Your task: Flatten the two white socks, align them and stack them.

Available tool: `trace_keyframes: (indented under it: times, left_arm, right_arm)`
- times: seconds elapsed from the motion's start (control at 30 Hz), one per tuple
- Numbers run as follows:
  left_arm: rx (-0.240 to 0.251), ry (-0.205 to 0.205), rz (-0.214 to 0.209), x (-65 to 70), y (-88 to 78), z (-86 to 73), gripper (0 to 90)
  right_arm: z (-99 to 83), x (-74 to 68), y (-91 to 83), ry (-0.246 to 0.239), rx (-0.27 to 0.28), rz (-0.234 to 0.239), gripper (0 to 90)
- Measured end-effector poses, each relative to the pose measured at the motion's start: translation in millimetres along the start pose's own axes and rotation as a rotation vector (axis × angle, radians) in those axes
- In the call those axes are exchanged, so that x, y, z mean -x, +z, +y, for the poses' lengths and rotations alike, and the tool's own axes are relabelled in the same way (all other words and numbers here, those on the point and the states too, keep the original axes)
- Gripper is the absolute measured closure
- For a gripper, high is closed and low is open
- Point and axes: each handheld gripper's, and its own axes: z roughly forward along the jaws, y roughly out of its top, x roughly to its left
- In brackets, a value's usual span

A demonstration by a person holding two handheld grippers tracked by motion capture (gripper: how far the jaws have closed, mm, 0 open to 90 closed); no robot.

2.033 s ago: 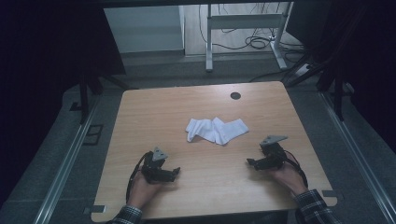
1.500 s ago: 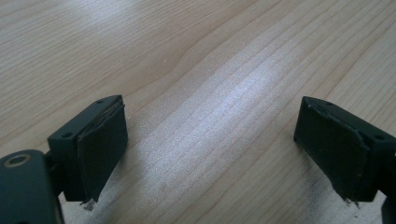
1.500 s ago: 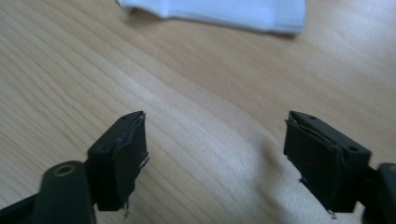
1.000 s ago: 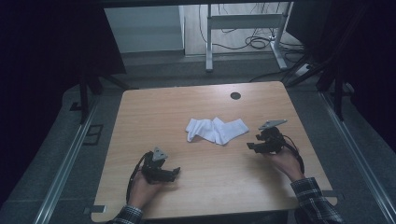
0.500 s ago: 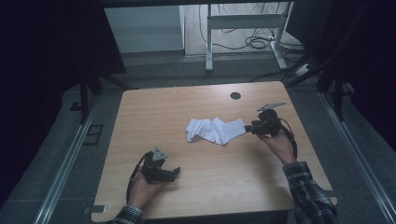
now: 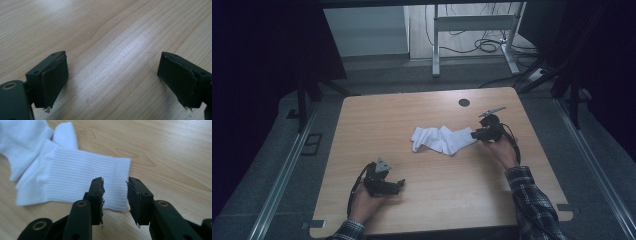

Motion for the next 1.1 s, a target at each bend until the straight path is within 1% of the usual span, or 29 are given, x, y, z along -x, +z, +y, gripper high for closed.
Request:
trace_keyframes:
  times: [0.23, 0.3, 0.33, 0.37, 0.43, 0.47, 0.5, 0.57, 0.63, 0.73, 0.87, 0.97, 1.03, 1.1]
  left_arm:
    - [0.0, 0.0, 0.0, 0.0, 0.0, 0.0, 9.9]
    - [0.0, 0.0, 0.0, 0.0, 0.0, 0.0, 9.9]
    - [0.0, 0.0, 0.0, 0.0, 0.0, 0.0, 9.9]
    - [0.0, 0.0, 0.0, 0.0, 0.0, 0.0, 9.9]
    - [0.0, 0.0, 0.0, 0.0, 0.0, 0.0, 9.9]
    - [0.0, 0.0, 0.0, 0.0, 0.0, 0.0, 9.9]
    - [0.0, 0.0, 0.0, 0.0, 0.0, 0.0, 9.9]
    - [0.0, 0.0, 0.0, 0.0, 0.0, 0.0, 9.9]
    - [0.0, 0.0, 0.0, 0.0, 0.0, 0.0, 9.9]
    - [0.0, 0.0, 0.0, 0.0, 0.0, 0.0, 9.9]
    - [-0.002, 0.002, 0.0, -0.1, -0.1, 0.0, 9.9]
    - [-0.004, 0.006, 0.0, -0.4, -0.3, 0.1, 9.9]
    - [-0.005, 0.007, 0.0, -0.4, -0.3, 0.1, 9.9]
    - [-0.005, 0.007, 0.0, -0.4, -0.3, 0.1, 9.9]
  right_arm:
    - [-2.5, 2.9, 16.5, -0.003, -0.027, -0.034, 55.2]
    - [-4.4, 2.8, 19.6, -0.006, -0.04, -0.038, 55.5]
    - [-5.5, 2.6, 21.1, -0.011, -0.052, -0.04, 57.1]
    - [-6.7, 2.4, 22.1, -0.013, -0.055, -0.035, 60.6]
    - [-7.8, 2.5, 21.7, 0.005, -0.047, -0.012, 69.0]
    - [-7.8, 2.0, 21.2, 0.01, -0.052, -0.006, 75.3]
    - [-7.6, 1.3, 20.8, 0.018, -0.058, 0.002, 77.6]
    - [-6.5, -1.2, 18.8, 0.012, -0.073, -0.01, 78.9]
    - [-4.6, -3.2, 14.6, 0.008, -0.07, 0.002, 78.7]
    - [1.1, -5.9, 2.4, 0.002, -0.043, 0.016, 78.6]
    - [14.7, -11.9, -21.3, -0.01, 0.007, 0.039, 78.7]
    - [24.9, -18.3, -37.5, -0.019, 0.035, 0.048, 78.8]
    - [32.6, -23.1, -48.4, -0.034, 0.054, 0.059, 79.0]
    - [40.2, -29.0, -58.0, -0.049, 0.069, 0.059, 79.1]
